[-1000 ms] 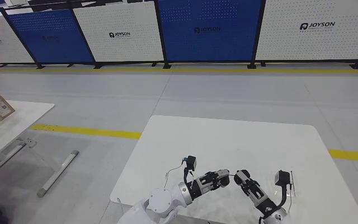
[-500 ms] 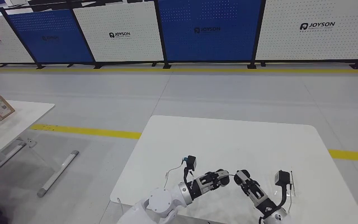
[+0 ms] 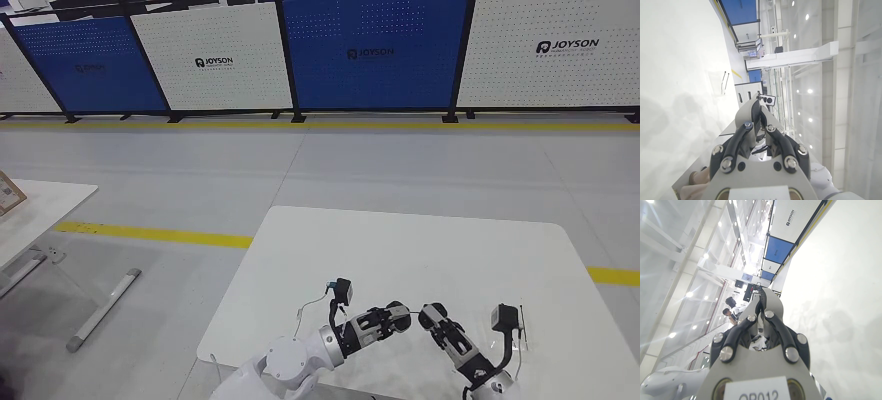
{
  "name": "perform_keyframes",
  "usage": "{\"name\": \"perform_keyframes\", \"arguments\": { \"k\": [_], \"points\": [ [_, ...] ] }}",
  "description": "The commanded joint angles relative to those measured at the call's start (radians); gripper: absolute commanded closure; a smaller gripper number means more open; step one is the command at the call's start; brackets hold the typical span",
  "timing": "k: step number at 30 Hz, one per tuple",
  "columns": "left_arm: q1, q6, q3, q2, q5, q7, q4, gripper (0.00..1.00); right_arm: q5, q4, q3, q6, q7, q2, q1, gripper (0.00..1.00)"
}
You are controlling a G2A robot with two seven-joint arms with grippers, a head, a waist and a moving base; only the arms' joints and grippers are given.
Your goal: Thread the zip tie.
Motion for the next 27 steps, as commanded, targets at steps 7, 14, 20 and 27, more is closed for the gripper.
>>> {"name": "perform_keyframes", "arguments": {
  "k": [7,14,20,27],
  "points": [
    [-0.001,0.018,-0.008,0.000,-0.017,0.016,-0.003,1.00,0.025,-0.003,0.015,0.005,0.016,0.001,-0.002,0.00],
    [0.007,0.037,-0.040,0.008,0.011,0.033,-0.018,1.00,0.072,-0.022,0.083,-0.037,0.057,0.010,-0.052,0.00],
    [0.014,0.077,-0.054,0.013,0.019,0.021,-0.024,1.00,0.096,-0.021,0.098,-0.041,0.090,0.013,-0.064,0.00],
    [0.014,0.077,-0.054,0.013,0.019,0.021,-0.024,1.00,0.096,-0.021,0.098,-0.041,0.090,0.013,-0.064,0.00]
  ]
}}
